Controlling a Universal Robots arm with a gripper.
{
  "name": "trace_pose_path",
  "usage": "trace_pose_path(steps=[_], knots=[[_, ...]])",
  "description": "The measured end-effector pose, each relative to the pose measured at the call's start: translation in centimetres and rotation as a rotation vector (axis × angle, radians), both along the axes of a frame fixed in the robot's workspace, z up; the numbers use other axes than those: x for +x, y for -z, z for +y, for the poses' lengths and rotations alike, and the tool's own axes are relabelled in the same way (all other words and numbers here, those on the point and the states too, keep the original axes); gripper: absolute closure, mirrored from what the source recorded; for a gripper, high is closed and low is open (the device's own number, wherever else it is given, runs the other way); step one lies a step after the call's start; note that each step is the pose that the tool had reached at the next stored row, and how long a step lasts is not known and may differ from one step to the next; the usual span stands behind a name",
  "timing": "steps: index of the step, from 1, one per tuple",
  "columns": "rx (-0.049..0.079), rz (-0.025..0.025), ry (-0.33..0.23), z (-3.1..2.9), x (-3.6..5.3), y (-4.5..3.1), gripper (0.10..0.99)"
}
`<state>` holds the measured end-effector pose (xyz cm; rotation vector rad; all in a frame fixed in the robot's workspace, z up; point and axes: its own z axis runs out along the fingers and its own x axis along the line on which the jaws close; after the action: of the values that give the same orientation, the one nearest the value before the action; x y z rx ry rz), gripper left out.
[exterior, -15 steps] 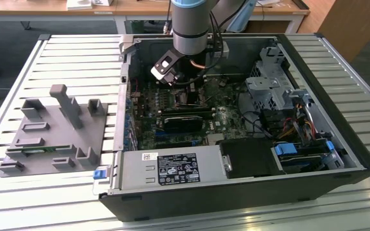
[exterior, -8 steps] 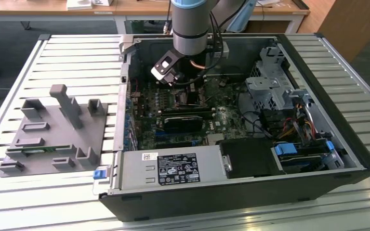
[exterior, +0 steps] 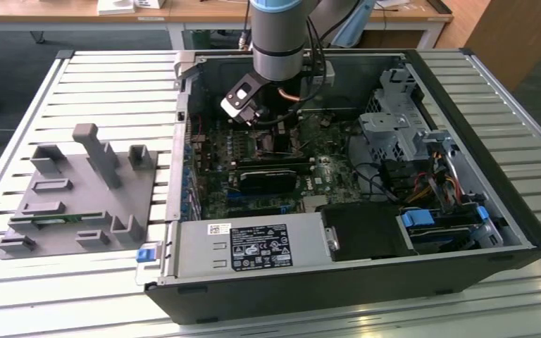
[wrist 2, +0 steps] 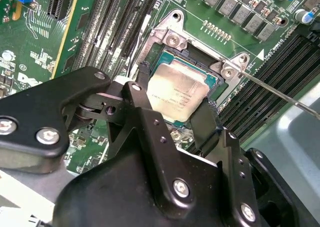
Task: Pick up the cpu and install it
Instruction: 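Place the cpu into insertion slot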
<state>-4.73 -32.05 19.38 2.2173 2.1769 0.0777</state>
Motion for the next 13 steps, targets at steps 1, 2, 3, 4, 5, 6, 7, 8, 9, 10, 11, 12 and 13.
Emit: trace_pose_path(steps=[1, 2, 3, 4, 5, 6, 7, 8, 9, 10, 11, 12, 13], knots=[[0.0, 0.0001, 0.0, 0.0, 0.0, -0.03, 0.482], [0.0, 0.0001, 0.0, 0.0, 0.0, -0.06, 0.482], [0.0, 0.0, 0.0, 0.01, 0.0, -0.09, 0.482], [0.0, -0.0001, 0.0, 0.02, 0.0, -0.1, 0.482], [0.0, -0.0001, 0.001, 0.04, 0.0, -0.1, 0.482], [0.0, 0.0001, 0.003, 0.07, -0.01, -0.11, 0.482], [0.0, 0.0001, 0.005, 0.11, 0.0, -0.11, 0.482], [0.0, 0.0, 0.008, 0.14, 0.0, -0.11, 0.494], [0.0, 0.0002, 0.012, 0.17, 0.0, -0.12, 0.494], [0.0, 0.0002, 0.016, 0.19, 0.01, -0.12, 0.557], [0.0, 0.0001, 0.022, 0.2, 0.01, -0.11, 0.557], [0.0, 0.0, 0.027, 0.2, 0.02, -0.11, 0.557], [0.0, 0.0001, 0.031, 0.2, 0.02, -0.1, 0.557]])
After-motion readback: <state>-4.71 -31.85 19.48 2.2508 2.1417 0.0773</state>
